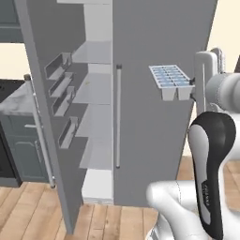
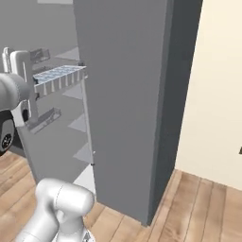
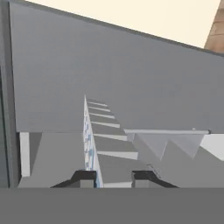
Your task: Open the freezer door, pick up the ice cube tray from the freezer, and place it on the dining counter.
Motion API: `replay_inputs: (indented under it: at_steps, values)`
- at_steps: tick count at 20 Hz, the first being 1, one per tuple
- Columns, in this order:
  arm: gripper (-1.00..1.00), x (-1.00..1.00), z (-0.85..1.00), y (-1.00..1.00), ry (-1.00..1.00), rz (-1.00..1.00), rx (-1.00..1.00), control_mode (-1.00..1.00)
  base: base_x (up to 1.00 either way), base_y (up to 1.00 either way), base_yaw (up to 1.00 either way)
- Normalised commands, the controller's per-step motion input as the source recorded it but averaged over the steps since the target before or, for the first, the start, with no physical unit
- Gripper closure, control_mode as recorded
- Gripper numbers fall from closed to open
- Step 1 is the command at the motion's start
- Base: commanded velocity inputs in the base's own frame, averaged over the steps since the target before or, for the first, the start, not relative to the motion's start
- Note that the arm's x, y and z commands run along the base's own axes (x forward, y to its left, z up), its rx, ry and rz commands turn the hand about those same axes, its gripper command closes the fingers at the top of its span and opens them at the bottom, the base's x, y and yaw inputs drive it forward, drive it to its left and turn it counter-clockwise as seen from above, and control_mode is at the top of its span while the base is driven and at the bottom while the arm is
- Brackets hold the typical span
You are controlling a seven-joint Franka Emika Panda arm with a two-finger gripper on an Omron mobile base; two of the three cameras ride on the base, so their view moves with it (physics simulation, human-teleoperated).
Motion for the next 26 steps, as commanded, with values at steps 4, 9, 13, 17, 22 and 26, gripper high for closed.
replay_inputs:
  at_steps: [4, 9, 13, 17, 22, 26]
  values:
    - [1.0, 0.0, 0.0, 0.0, 0.0, 0.0, 0.0, 1.0, -0.72, -0.51, 0.48]
    - [1.0, 0.0, 0.0, 0.0, 0.0, 0.0, 0.0, 1.0, -0.51, -0.36, 0.75]
    - [1.0, 0.0, 0.0, 0.0, 0.0, 0.0, 0.0, 1.0, -0.48, -0.09, 0.96]
    - [1.0, 0.0, 0.0, 0.0, 0.0, 0.0, 0.0, 1.0, -0.39, -0.07, 1.0]
    - [1.0, 0.0, 0.0, 0.0, 0.0, 0.0, 0.0, 1.0, -0.41, -0.1, 1.0]
    - [1.0, 0.0, 0.0, 0.0, 0.0, 0.0, 0.0, 1.0, -0.3, -0.07, 1.0]
